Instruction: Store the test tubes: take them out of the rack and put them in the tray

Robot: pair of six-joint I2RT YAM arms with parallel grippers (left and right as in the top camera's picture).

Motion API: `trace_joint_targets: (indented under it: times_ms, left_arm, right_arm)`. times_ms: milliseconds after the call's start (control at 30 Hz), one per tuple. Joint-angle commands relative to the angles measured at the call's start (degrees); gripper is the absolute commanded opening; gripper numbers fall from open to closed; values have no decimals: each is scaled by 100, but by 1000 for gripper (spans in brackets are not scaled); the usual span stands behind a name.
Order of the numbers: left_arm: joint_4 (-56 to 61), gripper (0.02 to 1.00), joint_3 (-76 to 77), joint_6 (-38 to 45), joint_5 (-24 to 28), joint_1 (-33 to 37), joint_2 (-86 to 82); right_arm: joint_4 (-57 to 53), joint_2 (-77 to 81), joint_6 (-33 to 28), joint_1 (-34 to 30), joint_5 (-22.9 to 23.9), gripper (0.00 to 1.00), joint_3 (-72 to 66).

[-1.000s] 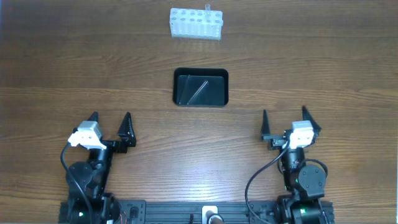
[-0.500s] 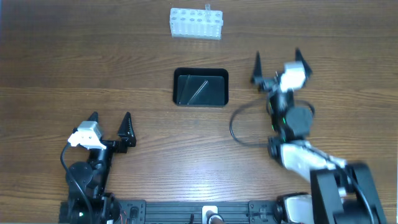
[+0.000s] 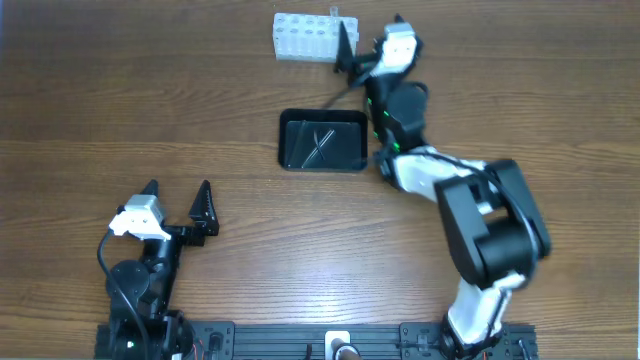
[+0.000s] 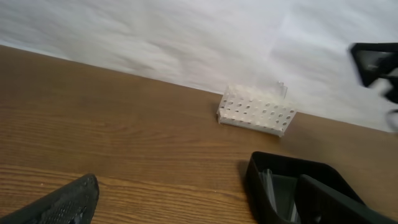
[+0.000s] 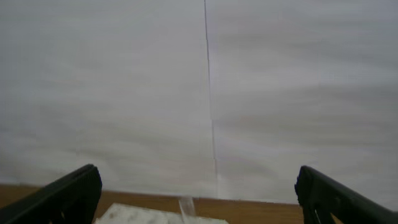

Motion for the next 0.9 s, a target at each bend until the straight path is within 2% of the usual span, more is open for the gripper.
trace_joint_targets:
  times_ms: [33,167,267,467,700,900]
  left_arm:
    - [-17,1000,-24,-44,72,24,-28]
    - [-17,1000,-24,-44,72,24,-28]
    - [-17,998,-24,-44,72,24,-28]
    - [-17,1000,-24,-44,72,24,-28]
    - [-17,1000,-24,-44,72,24,-28]
    - [-17,1000,-24,-44,72,24,-28]
  right_arm:
    - [-474,678,474,216,968,991,925]
    - [-1233,1051,807,144,1067,991,1508]
    - [-1493,1325,800,131,1416,991,1882]
    - [-1891,1674,433,385,2065,991,2396]
    - [-1923,1753,428,702,2105,991,2529]
    - [-2118,2083,-11,774,2177,993,3093]
